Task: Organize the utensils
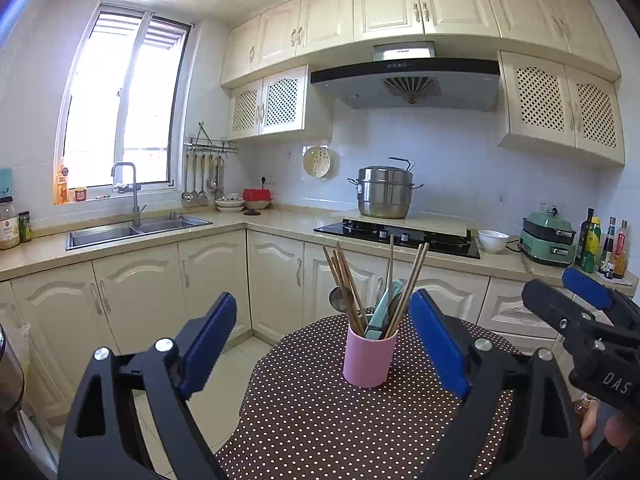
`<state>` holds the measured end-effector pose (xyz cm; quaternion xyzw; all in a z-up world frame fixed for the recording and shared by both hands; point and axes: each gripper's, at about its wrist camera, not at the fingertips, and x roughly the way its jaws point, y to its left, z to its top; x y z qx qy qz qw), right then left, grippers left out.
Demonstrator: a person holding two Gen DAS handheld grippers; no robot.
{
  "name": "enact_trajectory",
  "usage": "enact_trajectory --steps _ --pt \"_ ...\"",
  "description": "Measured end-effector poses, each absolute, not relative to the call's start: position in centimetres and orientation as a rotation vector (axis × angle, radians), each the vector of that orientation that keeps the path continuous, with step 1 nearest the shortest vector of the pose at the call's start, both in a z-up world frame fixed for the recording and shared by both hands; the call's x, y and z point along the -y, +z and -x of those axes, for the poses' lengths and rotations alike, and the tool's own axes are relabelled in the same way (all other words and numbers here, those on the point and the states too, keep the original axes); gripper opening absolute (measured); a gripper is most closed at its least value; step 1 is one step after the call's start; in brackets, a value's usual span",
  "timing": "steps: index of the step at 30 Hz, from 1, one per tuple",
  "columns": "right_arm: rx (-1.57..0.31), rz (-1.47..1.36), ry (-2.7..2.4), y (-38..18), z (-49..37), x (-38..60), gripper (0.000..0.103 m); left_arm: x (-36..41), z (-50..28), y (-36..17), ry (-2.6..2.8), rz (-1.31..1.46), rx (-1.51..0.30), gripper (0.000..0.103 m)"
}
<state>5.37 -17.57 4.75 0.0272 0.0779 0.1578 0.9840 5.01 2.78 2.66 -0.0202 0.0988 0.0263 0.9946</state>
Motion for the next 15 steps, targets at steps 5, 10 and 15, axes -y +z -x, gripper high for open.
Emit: enact_trajectory --steps 5,10,15 --pt "-0.13 -0.029 0.319 5.8 -3.0 17.4 0.091 -2.4 -2.8 4.0 0.071 0.036 -0.183 0.09" --pt "-0.089 0.0 0.318 6.9 -1.1 17.0 0.092 -1.9 -1.4 4.9 0.097 0.025 -0.156 0.091" --pt "-0.073 0.025 0.298 7.2 -0.6 16.7 0.093 -1.5 -0.4 5.4 0.108 0.008 -0.127 0.092"
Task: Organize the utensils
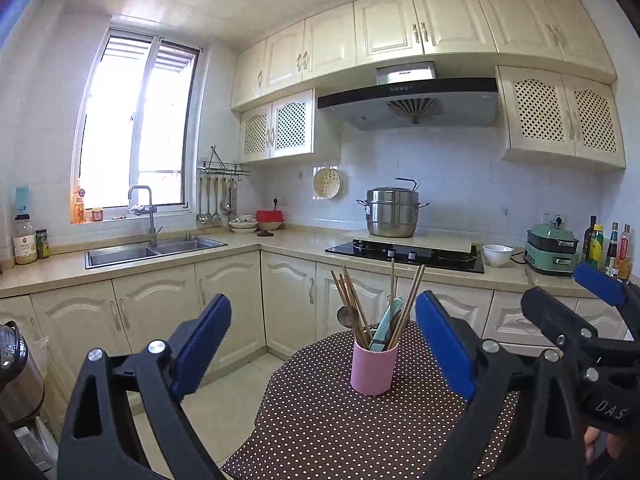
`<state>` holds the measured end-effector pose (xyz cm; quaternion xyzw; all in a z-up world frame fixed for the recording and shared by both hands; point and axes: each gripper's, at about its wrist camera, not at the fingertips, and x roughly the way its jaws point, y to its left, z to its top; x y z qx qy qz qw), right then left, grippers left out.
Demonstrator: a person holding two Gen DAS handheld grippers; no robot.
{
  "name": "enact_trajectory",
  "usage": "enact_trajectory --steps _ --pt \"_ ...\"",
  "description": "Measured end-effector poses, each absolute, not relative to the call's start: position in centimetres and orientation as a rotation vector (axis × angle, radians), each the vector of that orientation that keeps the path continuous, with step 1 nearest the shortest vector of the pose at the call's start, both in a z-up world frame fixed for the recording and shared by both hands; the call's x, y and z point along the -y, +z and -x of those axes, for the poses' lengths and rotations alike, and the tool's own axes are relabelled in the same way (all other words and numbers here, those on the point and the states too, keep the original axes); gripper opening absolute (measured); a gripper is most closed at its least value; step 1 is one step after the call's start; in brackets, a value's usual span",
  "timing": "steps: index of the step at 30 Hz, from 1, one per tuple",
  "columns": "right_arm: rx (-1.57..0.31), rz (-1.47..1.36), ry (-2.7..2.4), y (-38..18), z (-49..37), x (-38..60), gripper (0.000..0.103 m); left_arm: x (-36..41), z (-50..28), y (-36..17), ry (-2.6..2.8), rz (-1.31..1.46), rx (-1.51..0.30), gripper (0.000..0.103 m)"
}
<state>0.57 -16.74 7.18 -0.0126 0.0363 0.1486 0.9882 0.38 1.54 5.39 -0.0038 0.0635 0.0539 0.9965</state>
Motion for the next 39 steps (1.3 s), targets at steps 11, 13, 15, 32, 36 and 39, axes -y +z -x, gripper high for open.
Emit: enact_trajectory --steps 11,13,15,32,36,39 --pt "-0.073 0.024 0.306 7.3 -0.4 16.9 0.093 -1.5 0.4 5.7 0.115 -0.008 -0.102 0.092" --pt "-0.075 0.024 0.306 7.2 -0.5 16.9 0.093 -1.6 0.4 5.7 0.118 -0.009 -0.101 0.092" --pt "-0.08 0.021 0.307 7.2 -0.6 17.0 0.093 -1.6 0.5 5.7 0.121 -0.011 -0.099 0.092" --pt "-0.083 0.016 0.317 7.0 -0.1 16.8 0.093 -1.8 0.9 5.6 0.127 -0.005 -0.088 0.092" --pt "-0.083 0.015 0.318 7.0 -0.1 16.8 0.093 -1.8 0.9 5.6 0.124 -0.002 -0.089 0.092" --pt "-0.083 0.013 0.319 7.0 0.0 16.8 0.093 -1.7 0.9 5.6 0.125 -0.005 -0.091 0.092"
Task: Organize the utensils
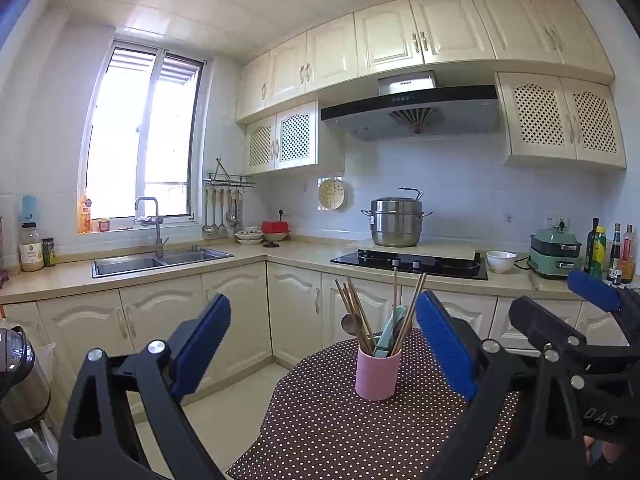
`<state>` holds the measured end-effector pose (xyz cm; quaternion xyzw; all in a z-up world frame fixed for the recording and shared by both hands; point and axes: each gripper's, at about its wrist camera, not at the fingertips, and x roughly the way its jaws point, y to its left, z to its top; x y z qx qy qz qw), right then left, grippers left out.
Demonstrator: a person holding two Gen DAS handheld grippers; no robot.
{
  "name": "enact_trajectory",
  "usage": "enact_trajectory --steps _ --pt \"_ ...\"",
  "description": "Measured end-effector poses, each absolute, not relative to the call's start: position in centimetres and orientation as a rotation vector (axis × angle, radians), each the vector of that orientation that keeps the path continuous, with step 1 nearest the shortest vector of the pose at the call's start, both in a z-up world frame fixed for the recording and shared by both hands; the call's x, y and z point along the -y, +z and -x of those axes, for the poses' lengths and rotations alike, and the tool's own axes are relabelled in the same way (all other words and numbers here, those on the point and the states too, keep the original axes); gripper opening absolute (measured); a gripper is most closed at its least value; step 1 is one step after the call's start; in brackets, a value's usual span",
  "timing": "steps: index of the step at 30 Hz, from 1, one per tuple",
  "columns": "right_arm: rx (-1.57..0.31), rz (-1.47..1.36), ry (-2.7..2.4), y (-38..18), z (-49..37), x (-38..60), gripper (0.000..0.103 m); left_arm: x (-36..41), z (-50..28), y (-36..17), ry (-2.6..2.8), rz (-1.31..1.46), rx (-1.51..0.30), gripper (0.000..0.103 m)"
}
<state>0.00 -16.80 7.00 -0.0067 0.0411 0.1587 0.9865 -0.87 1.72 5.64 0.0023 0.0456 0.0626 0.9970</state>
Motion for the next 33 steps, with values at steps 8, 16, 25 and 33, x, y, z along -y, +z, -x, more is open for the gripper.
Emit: enact_trajectory --steps 8,16,25,33 --pt "-0.086 0.008 0.321 6.9 0.07 16.7 0.093 -1.86 0.82 5.69 0.123 -0.004 -0.093 0.092" --pt "-0.088 0.008 0.323 6.82 0.16 16.64 0.093 -1.87 0.83 5.67 0.123 -0.004 -0.093 0.092" --pt "-0.089 0.007 0.323 6.78 0.16 16.59 0.093 -1.82 0.84 5.68 0.123 -0.005 -0.093 0.092" --pt "-0.093 0.005 0.323 6.72 0.34 16.52 0.093 -1.86 0.85 5.59 0.122 -0.004 -0.097 0.092"
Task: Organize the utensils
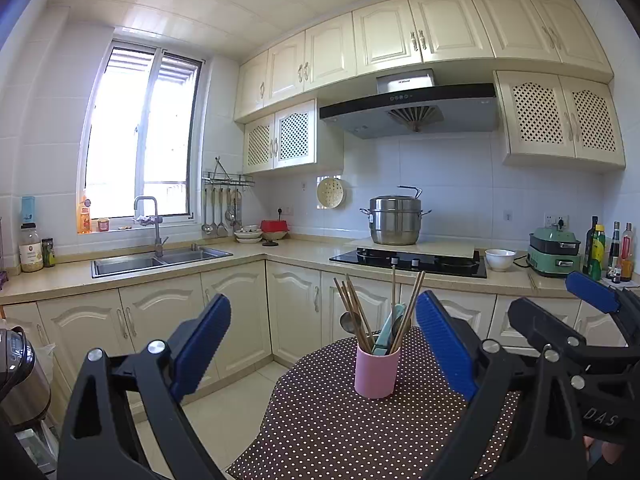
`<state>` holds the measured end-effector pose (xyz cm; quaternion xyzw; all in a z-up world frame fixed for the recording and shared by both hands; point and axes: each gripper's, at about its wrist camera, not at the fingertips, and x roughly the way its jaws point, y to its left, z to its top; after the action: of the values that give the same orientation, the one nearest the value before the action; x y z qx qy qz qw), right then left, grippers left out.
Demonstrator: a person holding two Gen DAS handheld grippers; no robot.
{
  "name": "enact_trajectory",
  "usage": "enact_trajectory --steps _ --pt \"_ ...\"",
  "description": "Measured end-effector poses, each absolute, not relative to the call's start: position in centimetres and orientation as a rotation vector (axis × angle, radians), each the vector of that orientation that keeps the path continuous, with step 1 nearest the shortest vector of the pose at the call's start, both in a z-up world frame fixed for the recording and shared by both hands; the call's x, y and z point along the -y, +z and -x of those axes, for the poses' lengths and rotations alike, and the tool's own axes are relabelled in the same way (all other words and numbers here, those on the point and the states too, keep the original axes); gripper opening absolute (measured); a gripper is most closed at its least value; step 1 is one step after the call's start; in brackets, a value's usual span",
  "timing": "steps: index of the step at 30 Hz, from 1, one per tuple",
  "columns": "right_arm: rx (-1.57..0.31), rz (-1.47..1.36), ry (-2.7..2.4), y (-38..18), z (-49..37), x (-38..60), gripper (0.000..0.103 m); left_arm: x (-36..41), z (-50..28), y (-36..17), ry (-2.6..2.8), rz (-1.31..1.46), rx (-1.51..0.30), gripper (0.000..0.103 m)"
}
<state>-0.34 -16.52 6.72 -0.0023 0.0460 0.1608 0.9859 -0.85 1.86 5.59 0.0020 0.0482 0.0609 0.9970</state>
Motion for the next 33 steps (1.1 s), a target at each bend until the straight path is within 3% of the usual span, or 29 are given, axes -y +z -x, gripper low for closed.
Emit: enact_trajectory --steps 33 --pt "-0.099 0.0 0.327 6.86 0.49 16.03 0.093 -2.44 0.75 5.4 0.118 -0.003 -0.103 0.092"
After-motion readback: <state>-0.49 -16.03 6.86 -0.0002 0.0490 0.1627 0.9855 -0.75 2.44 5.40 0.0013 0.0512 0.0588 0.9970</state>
